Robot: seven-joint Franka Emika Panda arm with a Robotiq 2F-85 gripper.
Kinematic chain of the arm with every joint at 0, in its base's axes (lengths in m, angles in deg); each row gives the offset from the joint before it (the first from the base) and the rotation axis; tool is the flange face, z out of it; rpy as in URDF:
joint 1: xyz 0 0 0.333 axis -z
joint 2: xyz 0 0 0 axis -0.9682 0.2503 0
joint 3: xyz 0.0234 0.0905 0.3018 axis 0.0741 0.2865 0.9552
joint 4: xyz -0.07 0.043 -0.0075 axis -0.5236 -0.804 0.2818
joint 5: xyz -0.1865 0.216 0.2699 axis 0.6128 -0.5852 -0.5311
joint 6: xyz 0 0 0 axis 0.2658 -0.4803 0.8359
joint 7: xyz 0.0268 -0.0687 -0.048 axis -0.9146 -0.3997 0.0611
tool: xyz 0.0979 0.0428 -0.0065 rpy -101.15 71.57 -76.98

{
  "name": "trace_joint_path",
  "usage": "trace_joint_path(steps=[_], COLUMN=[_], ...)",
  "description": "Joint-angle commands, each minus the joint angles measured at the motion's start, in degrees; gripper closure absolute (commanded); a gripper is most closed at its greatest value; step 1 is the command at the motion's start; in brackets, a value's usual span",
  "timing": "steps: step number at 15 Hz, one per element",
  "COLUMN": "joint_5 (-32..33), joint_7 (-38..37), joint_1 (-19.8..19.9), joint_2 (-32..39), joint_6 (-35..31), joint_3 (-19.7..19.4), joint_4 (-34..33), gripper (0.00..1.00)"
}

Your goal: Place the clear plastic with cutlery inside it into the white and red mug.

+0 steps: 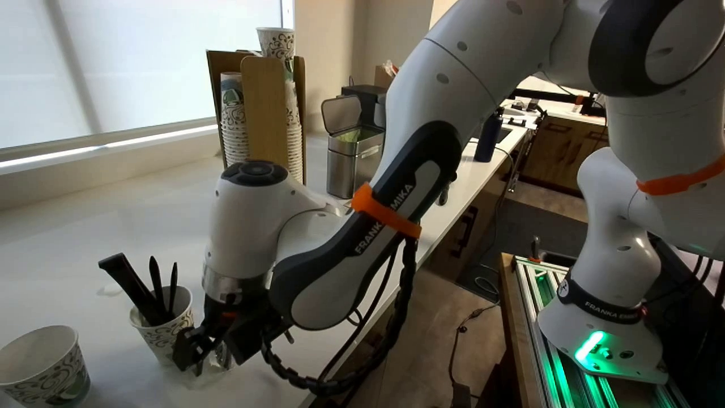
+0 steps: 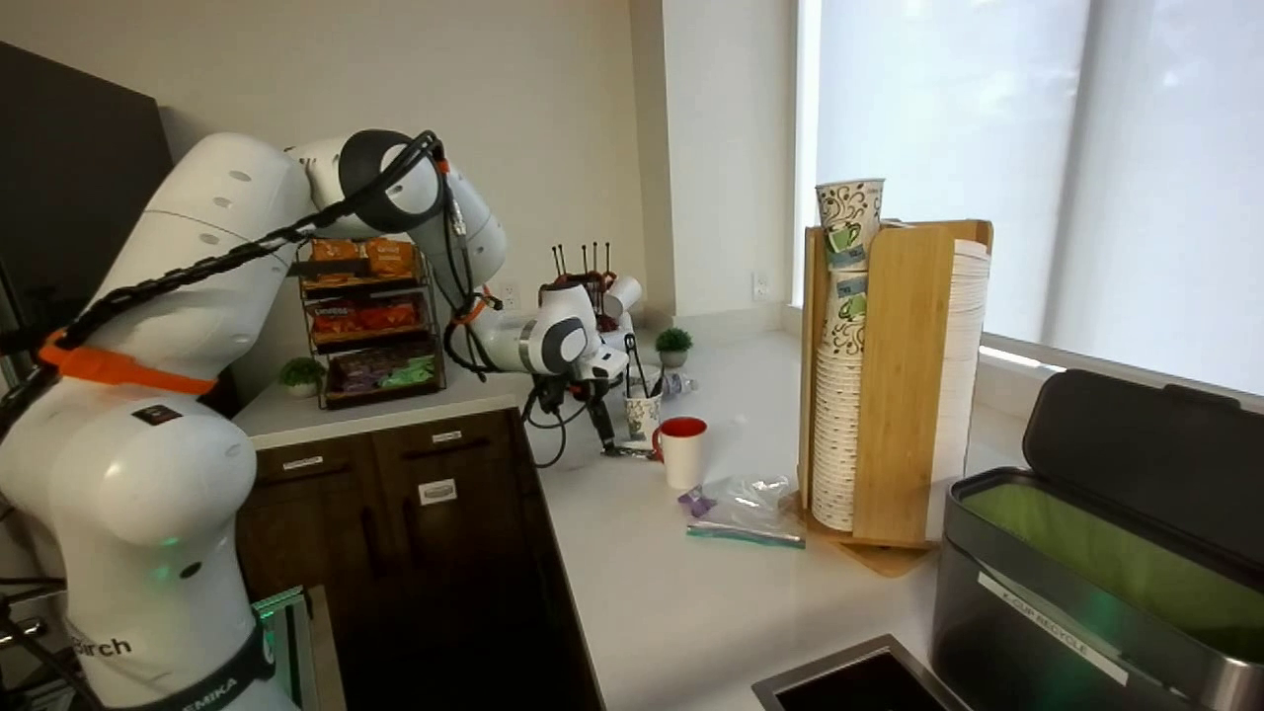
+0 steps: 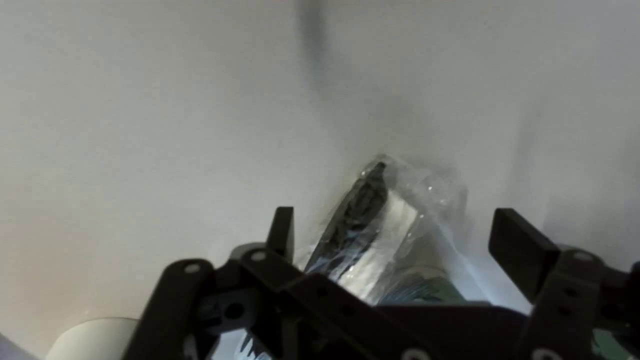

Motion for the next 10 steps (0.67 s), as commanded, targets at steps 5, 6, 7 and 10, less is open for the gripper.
trace_joint_path(steps=[5, 6, 7, 10], joint_5=[9.4, 10.1, 10.4, 11.3], joint_7=[-13.4, -14.2, -14.8, -16.0], joint_1=[-7.5, -7.5, -7.3, -6.8], joint_2=[6.8, 7.5, 8.0, 9.4], joint_6=[10.3, 10.7, 11.2, 12.5], joint_3=[-7.0, -7.2, -7.1, -6.9], joint_4=[-10.0, -11.0, -11.8, -13.7], gripper=[0.00, 0.00, 0.00, 0.34])
